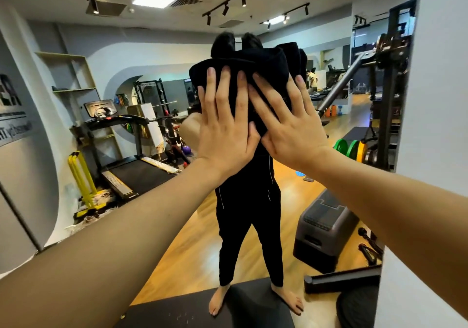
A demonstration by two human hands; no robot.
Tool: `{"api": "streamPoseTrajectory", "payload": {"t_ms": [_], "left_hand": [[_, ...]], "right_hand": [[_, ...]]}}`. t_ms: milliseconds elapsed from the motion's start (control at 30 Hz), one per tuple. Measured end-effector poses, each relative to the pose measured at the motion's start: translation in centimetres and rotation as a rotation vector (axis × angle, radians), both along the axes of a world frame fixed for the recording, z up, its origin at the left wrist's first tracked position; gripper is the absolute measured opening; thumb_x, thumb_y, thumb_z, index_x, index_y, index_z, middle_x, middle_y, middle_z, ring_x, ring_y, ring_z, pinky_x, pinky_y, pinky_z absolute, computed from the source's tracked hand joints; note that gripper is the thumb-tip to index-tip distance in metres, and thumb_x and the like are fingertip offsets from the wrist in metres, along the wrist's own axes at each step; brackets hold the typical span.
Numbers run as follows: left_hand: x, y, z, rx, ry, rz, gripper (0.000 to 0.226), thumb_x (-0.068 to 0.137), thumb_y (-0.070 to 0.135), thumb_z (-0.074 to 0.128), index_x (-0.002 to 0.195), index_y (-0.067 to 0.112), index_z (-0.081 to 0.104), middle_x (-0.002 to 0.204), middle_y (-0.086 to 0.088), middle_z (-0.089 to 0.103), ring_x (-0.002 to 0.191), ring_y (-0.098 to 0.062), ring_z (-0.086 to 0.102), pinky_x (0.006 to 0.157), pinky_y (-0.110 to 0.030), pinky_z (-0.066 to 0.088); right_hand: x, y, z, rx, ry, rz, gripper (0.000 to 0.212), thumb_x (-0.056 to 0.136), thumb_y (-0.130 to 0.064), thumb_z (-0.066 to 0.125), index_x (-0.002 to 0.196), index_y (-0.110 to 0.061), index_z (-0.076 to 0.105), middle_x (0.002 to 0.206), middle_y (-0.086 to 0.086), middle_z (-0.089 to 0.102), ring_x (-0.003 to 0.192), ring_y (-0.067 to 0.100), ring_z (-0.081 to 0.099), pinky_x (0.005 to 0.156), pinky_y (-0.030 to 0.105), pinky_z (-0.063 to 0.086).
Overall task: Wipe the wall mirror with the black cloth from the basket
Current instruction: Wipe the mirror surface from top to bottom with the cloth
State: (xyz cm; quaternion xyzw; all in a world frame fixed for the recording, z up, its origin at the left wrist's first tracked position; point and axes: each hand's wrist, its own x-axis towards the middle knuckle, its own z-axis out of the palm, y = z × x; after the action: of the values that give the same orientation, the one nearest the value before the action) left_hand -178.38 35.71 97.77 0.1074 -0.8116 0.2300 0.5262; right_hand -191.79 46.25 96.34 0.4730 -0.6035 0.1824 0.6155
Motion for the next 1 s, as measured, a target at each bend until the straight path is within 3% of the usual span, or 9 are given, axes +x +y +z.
{"api": "streamPoseTrajectory", "payload": {"t_ms": [167, 400, 1000], "left_hand": [[-3.3, 2.7, 0.0, 0.0, 0.031, -0.014, 0.078, 0.093, 0.031, 0.048, 0.158, 0.001, 0.021, 0.162, -0.03, 0.02, 0.152, -0.048, 0.01, 0.121, -0.062, 0.022], [-8.1, 6.8, 0.3, -0.007, 0.031, -0.013, 0.076, 0.094, 0.032, 0.045, 0.159, 0.001, 0.02, 0.162, -0.03, 0.019, 0.152, -0.049, 0.01, 0.124, -0.061, 0.01], [-15.5, 13.3, -0.3, -0.026, 0.043, -0.035, 0.077, 0.091, 0.03, 0.049, 0.158, 0.001, 0.024, 0.162, -0.03, 0.021, 0.152, -0.049, 0.013, 0.125, -0.059, 0.008]], "right_hand": [[-3.3, 2.9, 0.2, -0.007, 0.006, 0.008, 0.06, 0.106, -0.038, 0.037, 0.16, -0.013, 0.031, 0.165, 0.012, 0.029, 0.15, 0.047, 0.025, 0.122, 0.06, 0.022], [-8.0, 6.9, 0.5, -0.029, 0.034, -0.009, 0.058, 0.107, -0.038, 0.034, 0.159, -0.012, 0.034, 0.164, 0.013, 0.032, 0.148, 0.048, 0.029, 0.122, 0.059, 0.023], [-15.3, 12.7, -0.8, -0.078, 0.027, -0.01, 0.058, 0.106, -0.038, 0.042, 0.156, -0.01, 0.039, 0.161, 0.014, 0.037, 0.145, 0.05, 0.034, 0.12, 0.061, 0.028]]}}
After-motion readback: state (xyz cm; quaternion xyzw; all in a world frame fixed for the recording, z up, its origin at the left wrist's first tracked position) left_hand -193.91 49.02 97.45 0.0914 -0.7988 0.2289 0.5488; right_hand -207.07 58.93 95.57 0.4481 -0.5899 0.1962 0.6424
